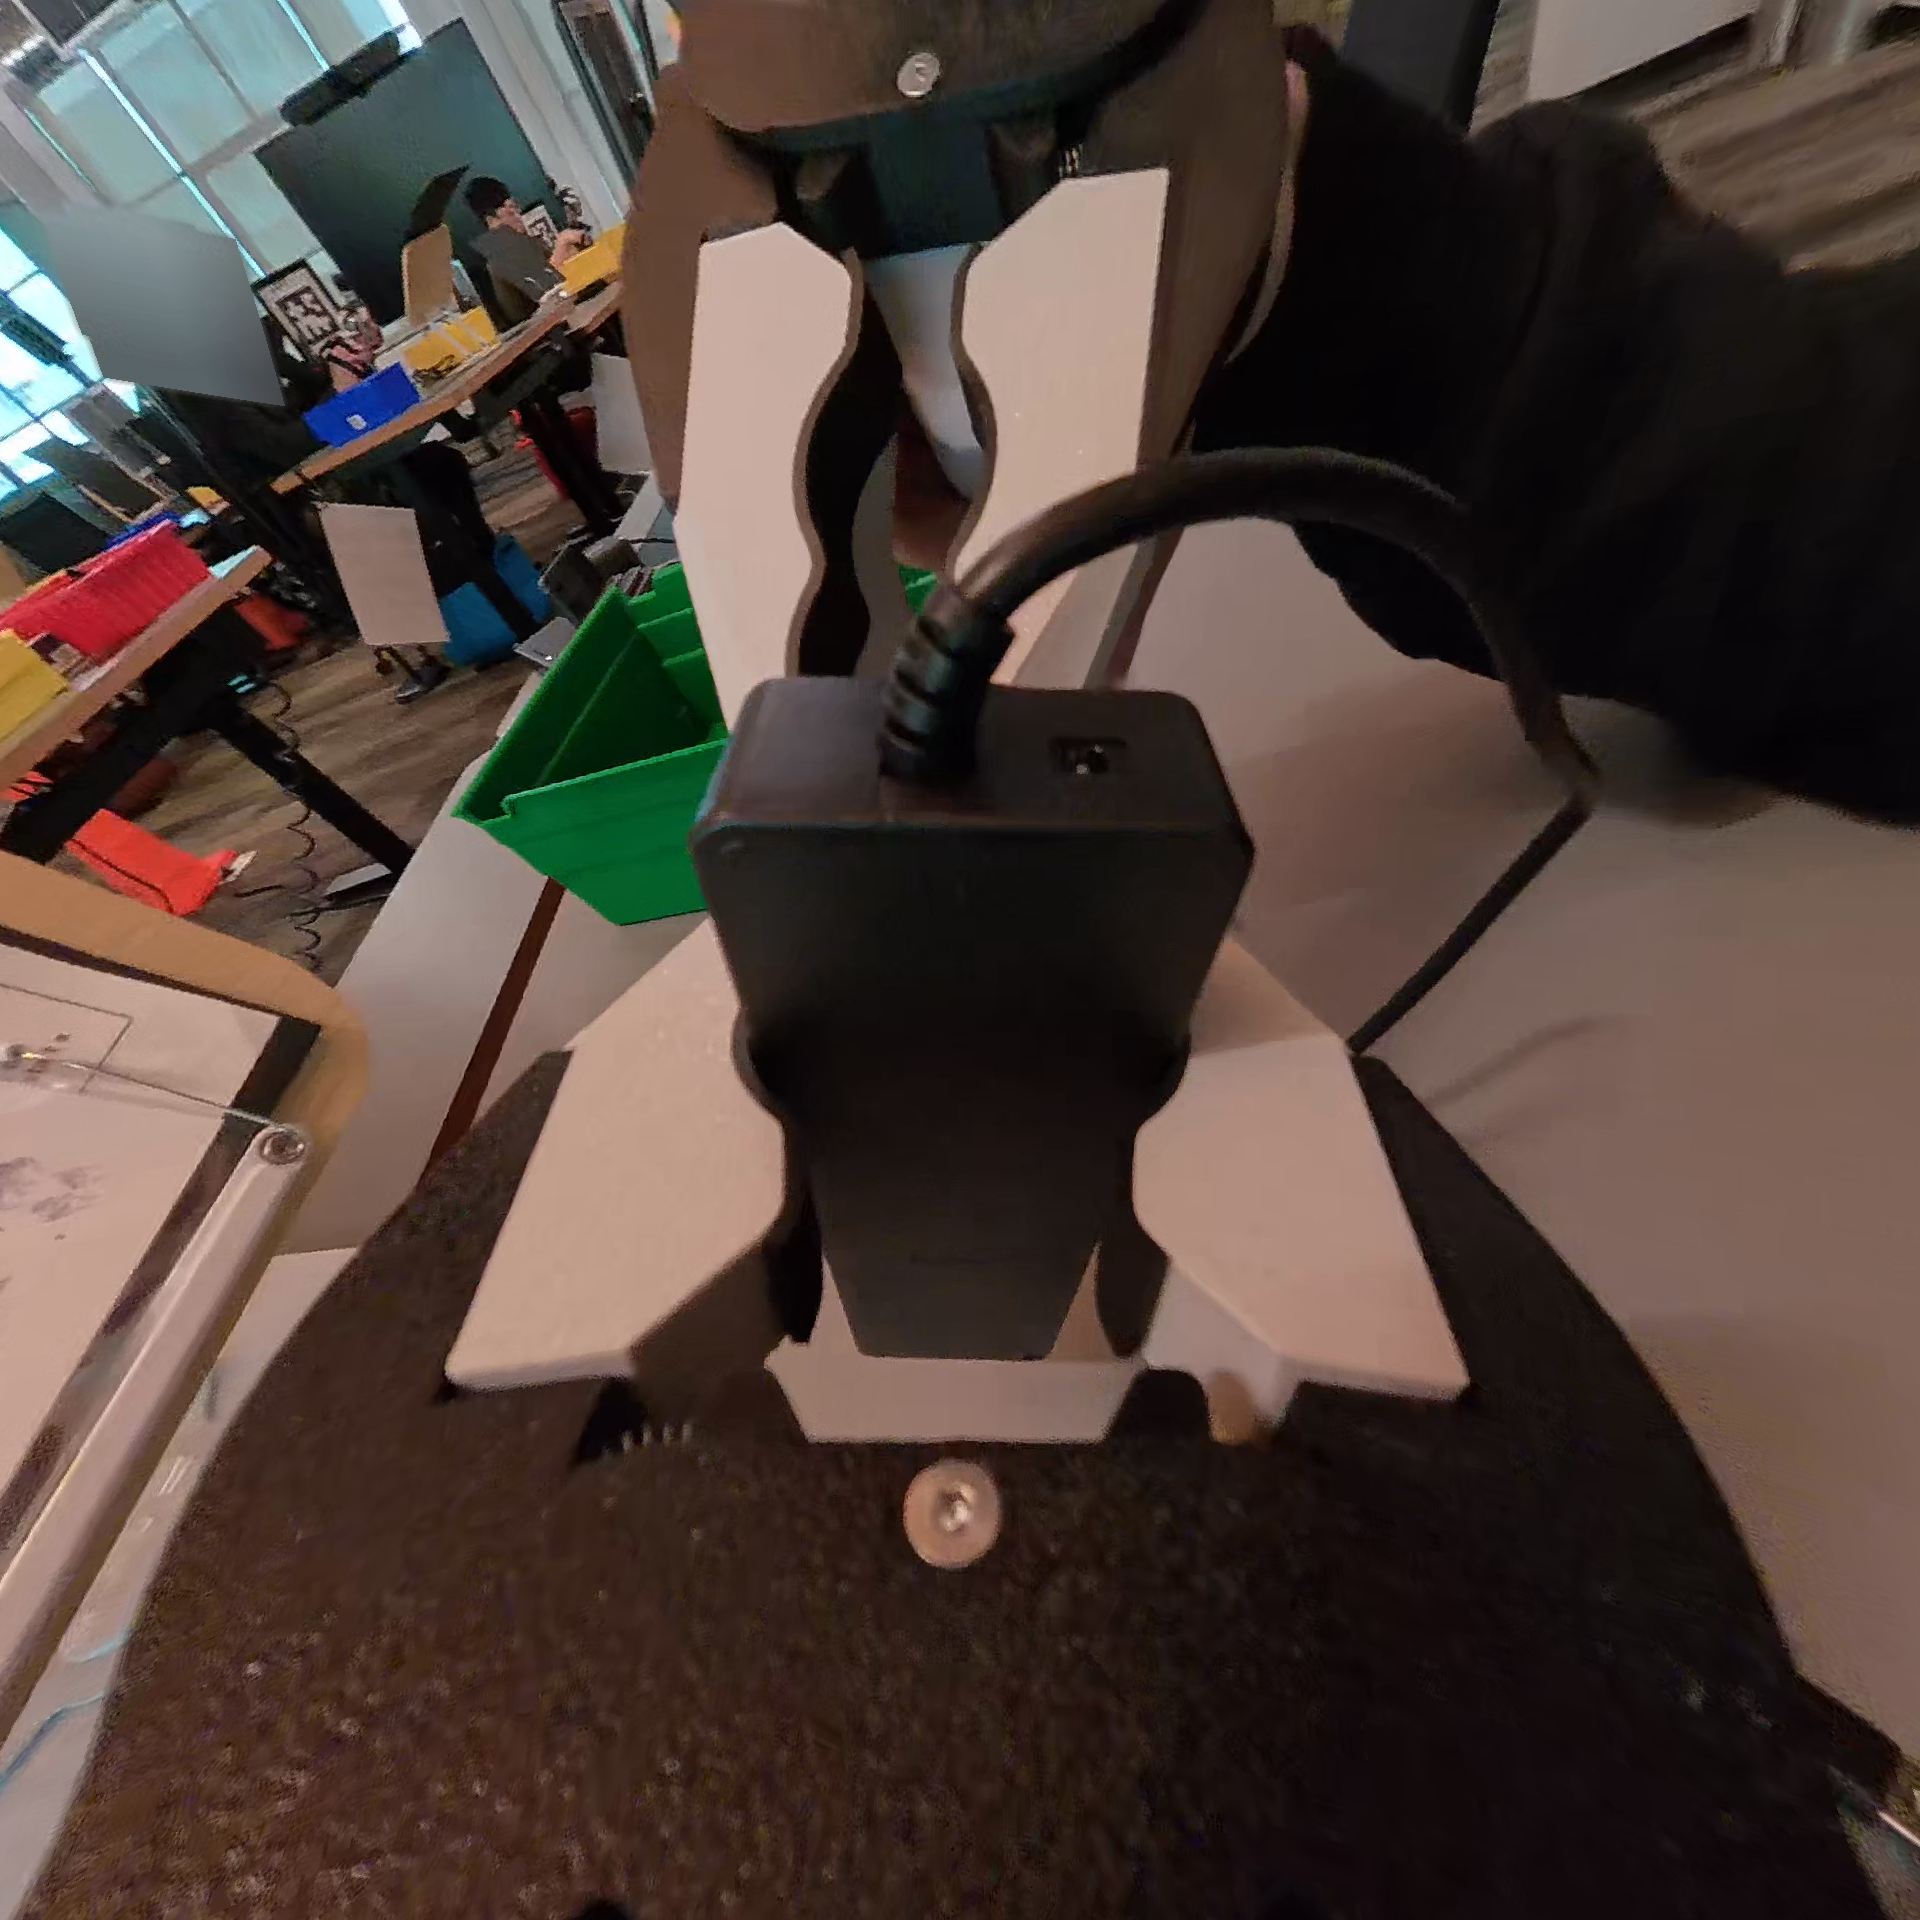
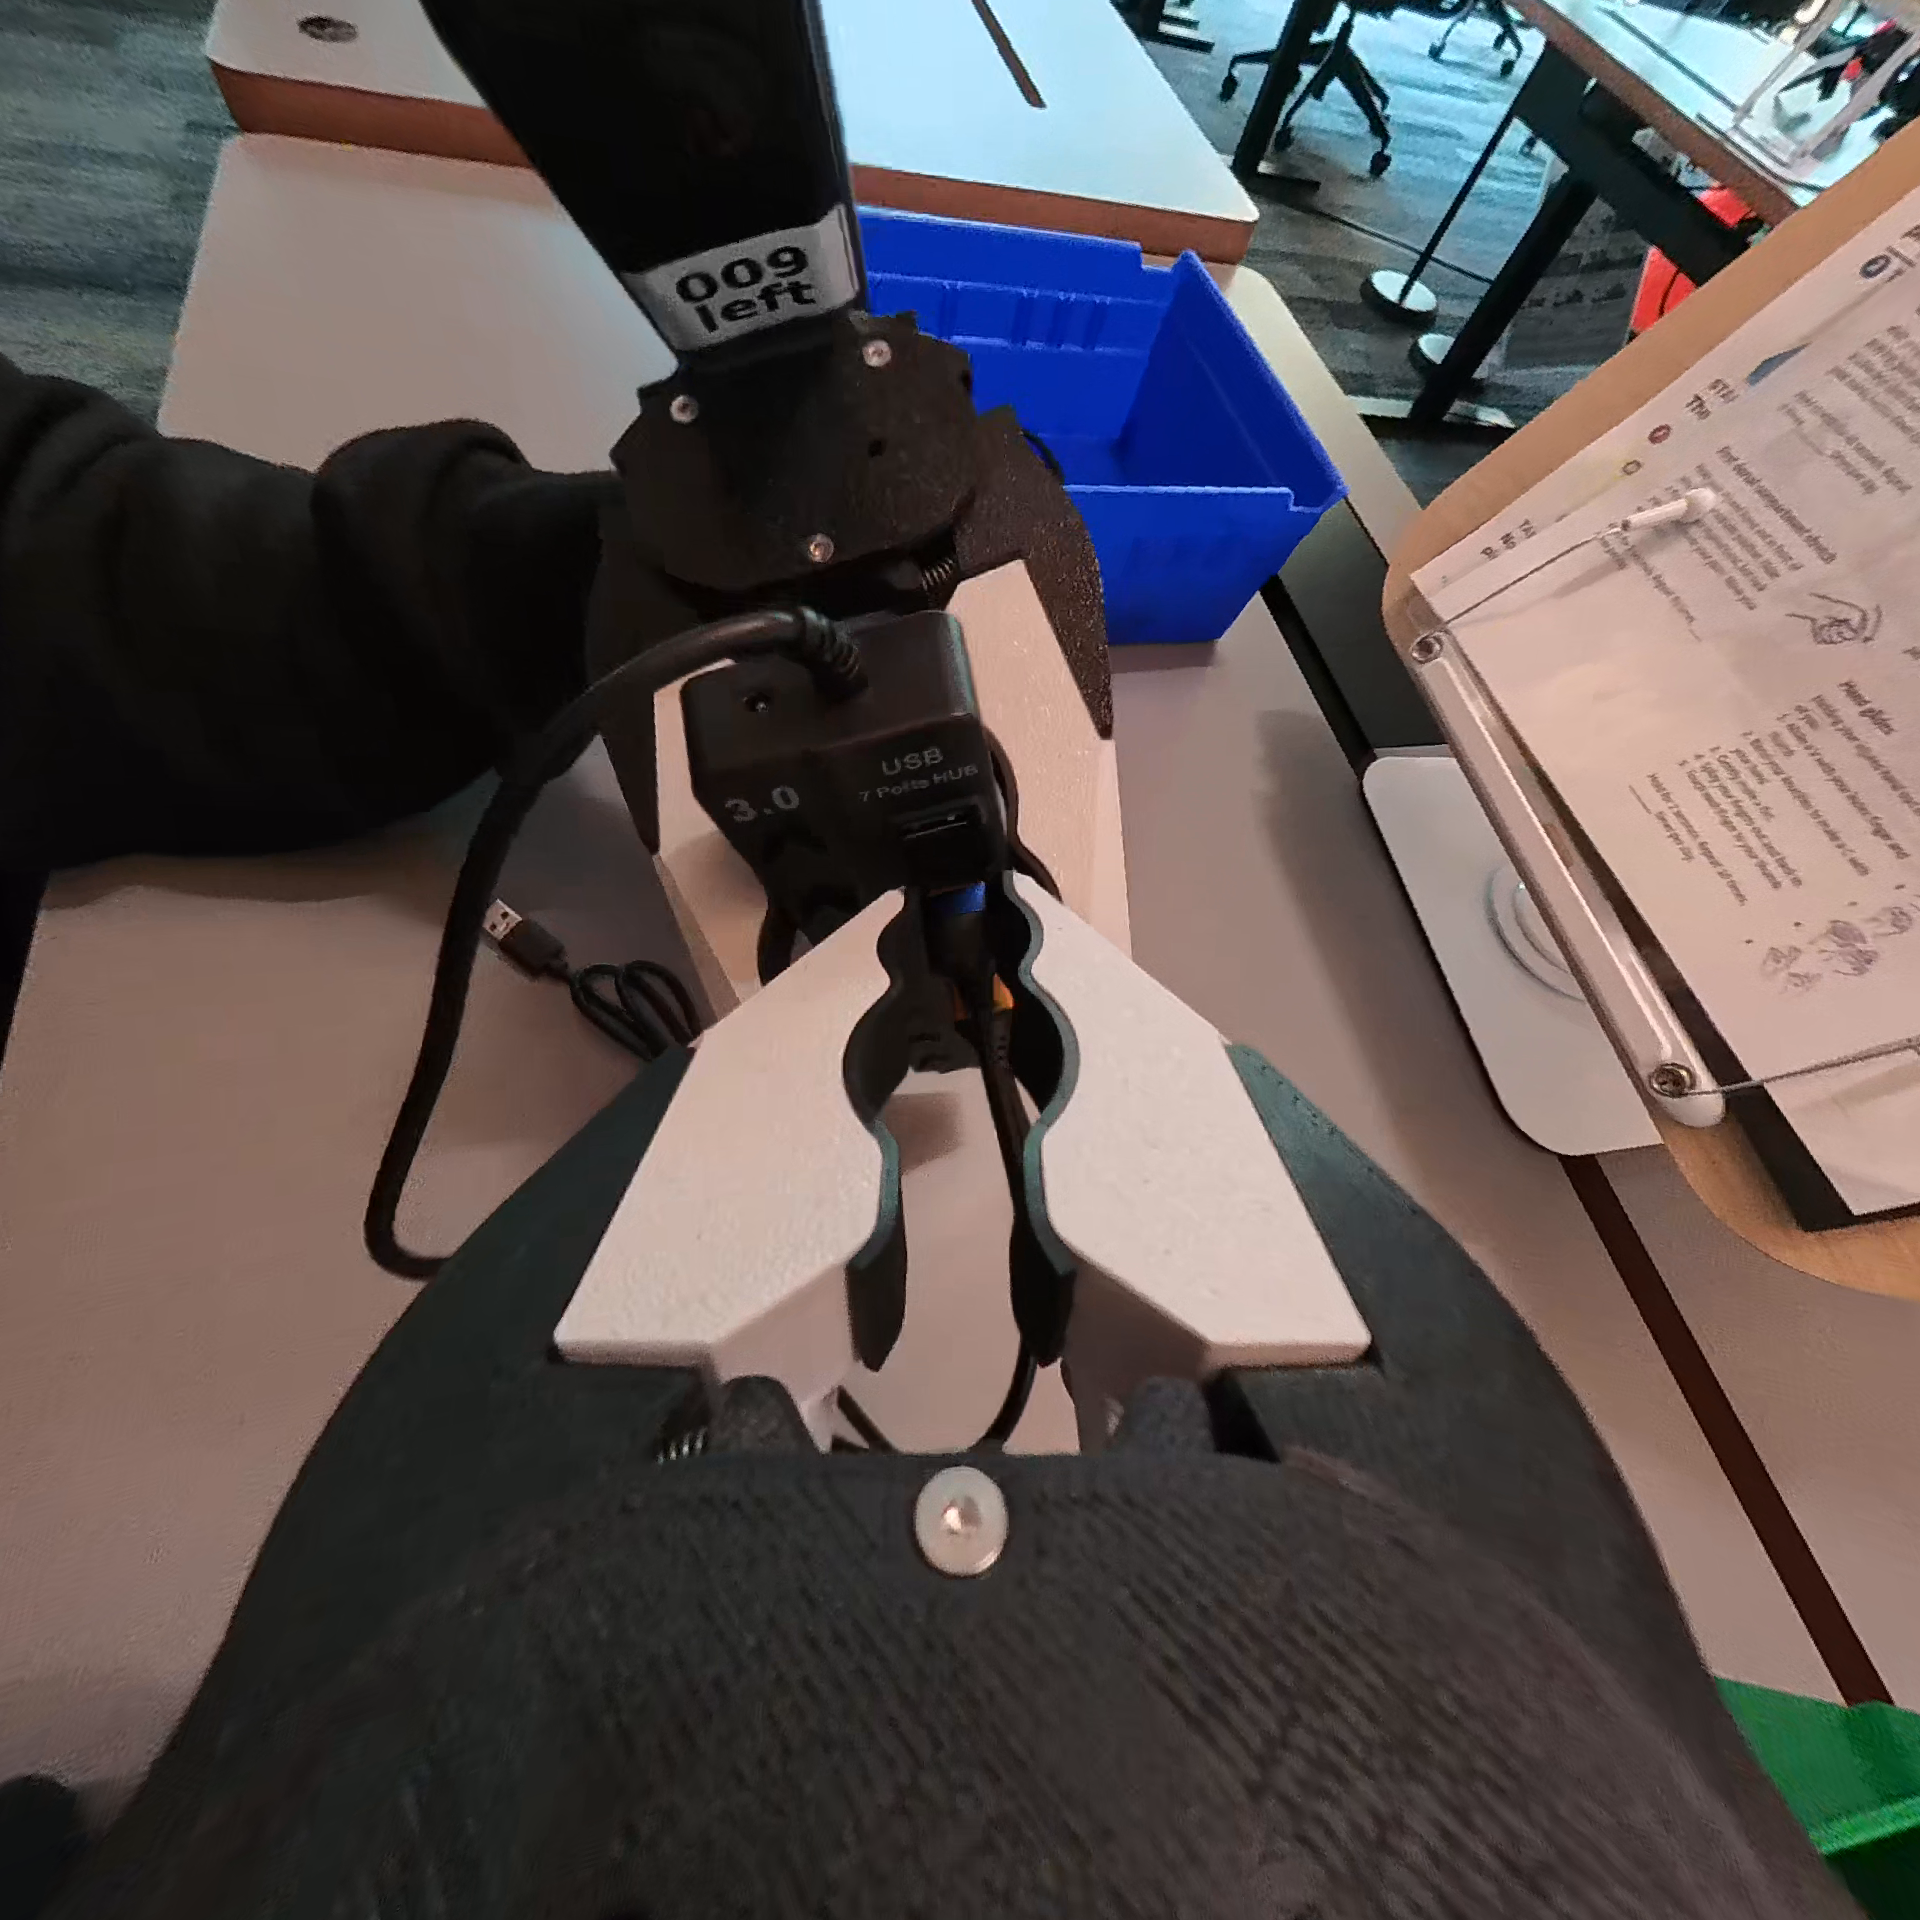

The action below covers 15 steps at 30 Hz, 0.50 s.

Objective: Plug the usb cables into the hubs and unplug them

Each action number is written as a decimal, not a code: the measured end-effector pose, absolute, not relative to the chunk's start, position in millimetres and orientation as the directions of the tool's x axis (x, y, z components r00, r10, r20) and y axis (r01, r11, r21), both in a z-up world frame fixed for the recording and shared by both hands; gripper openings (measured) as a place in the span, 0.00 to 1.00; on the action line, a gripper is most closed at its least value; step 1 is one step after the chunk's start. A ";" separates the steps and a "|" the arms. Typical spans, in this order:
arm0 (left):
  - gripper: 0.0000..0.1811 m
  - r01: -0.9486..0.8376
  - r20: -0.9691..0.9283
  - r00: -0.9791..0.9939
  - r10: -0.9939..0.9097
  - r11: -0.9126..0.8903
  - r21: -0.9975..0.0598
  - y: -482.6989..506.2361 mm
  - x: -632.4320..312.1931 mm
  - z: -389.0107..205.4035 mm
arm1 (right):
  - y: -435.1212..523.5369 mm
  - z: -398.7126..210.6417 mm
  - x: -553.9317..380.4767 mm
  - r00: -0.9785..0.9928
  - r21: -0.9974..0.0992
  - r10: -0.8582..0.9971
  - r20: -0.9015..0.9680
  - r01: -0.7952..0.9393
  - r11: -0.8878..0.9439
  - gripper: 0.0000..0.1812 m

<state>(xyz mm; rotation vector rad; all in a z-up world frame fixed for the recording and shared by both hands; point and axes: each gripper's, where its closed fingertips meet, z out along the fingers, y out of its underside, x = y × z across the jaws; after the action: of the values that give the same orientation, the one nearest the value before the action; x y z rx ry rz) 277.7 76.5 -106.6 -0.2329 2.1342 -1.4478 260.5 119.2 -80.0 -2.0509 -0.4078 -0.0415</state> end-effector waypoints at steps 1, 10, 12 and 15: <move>0.34 0.157 -0.330 -0.844 -0.423 0.393 -0.906 76.0 276.3 -106.9 | 120.7 -81.2 257.0 0.940 -0.841 0.276 0.202 0.311 -0.443 0.06; 0.34 0.179 -0.332 -0.834 -0.441 0.352 -0.919 82.6 275.5 -96.8 | 117.3 -70.9 261.5 0.933 -0.843 0.282 0.223 0.330 -0.425 0.05; 0.34 0.170 -0.274 -0.811 -0.517 0.240 -0.956 111.0 278.8 -83.5 | 82.2 -80.5 308.8 0.932 -0.721 0.058 0.357 0.315 -0.618 0.03; 0.34 0.211 -0.278 -0.777 -0.564 0.182 -0.960 132.6 271.5 -61.3 | 68.8 -44.2 310.9 0.969 -0.890 0.026 0.245 0.236 -0.391 0.01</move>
<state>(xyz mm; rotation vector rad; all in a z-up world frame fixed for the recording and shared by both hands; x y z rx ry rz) 271.5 132.6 -61.3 -0.3312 1.8601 -1.6571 310.9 68.8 -44.2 -1.9645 -0.1874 -0.2270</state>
